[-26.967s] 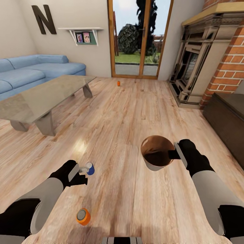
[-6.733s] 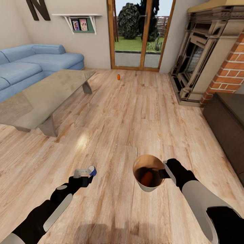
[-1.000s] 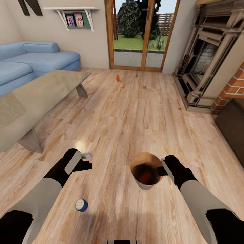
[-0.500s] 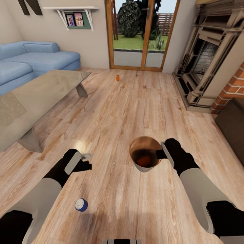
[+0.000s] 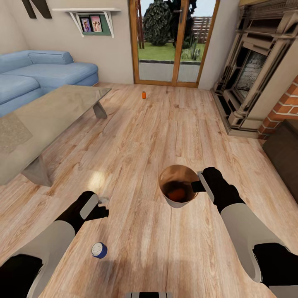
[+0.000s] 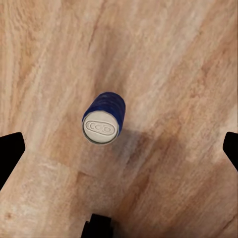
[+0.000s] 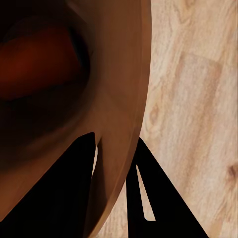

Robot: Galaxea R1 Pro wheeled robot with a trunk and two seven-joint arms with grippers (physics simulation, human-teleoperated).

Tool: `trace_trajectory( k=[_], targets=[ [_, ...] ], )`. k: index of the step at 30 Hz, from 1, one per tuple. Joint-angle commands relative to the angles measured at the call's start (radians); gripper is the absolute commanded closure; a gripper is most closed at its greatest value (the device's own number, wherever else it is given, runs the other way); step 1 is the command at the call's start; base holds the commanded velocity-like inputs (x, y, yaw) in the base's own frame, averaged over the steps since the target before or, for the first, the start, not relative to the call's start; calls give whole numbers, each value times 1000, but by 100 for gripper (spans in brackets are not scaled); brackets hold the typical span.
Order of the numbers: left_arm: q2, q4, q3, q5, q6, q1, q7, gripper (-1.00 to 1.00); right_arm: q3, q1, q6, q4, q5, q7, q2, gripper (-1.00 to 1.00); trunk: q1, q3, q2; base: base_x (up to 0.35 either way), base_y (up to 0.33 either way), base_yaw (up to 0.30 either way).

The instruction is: Put the three can of soda from the living room inside the tash can in the kitchen.

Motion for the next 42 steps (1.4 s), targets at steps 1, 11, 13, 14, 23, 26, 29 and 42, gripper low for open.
trace_trajectory(
  k=[1, 11, 13, 14, 23, 26, 29, 42],
  targets=[
    [0, 2, 0, 0, -2, 0, 0, -100, -1, 0, 0, 0, -10, 3, 0, 100, 0, 0, 0, 0, 0, 0],
    [0, 9, -1, 1, -12, 0, -2, -100, -1, 0, 0, 1, -13, 5, 2, 100, 0, 0, 0, 0, 0, 0],
    [0, 9, -1, 1, -16, -1, -2, -100, 0, 0, 0, 1, -12, 5, 3, 100, 0, 0, 0, 0, 0, 0],
    [0, 9, -1, 1, -17, -1, -2, -100, 0, 0, 0, 1, -12, 5, 3, 100, 0, 0, 0, 0, 0, 0],
    [0, 9, -1, 1, -22, -1, -3, -100, 4, 0, 0, 1, -11, 5, 6, 100, 0, -8, 0, 0, 0, 0],
    [0, 10, -1, 1, -22, 0, -3, -100, 5, 0, 0, 1, -11, 5, 6, 100, 11, -22, -21, 0, 0, 0],
    [0, 11, -1, 1, -22, -1, -3, -100, 5, 0, 0, 1, -11, 5, 6, 100, 23, -36, -42, 0, 0, 0],
    [0, 10, -1, 1, -24, -1, -3, -100, 7, 0, 0, 1, -10, 5, 6, 100, 73, -97, -133, 0, 0, 0]
  ],
)
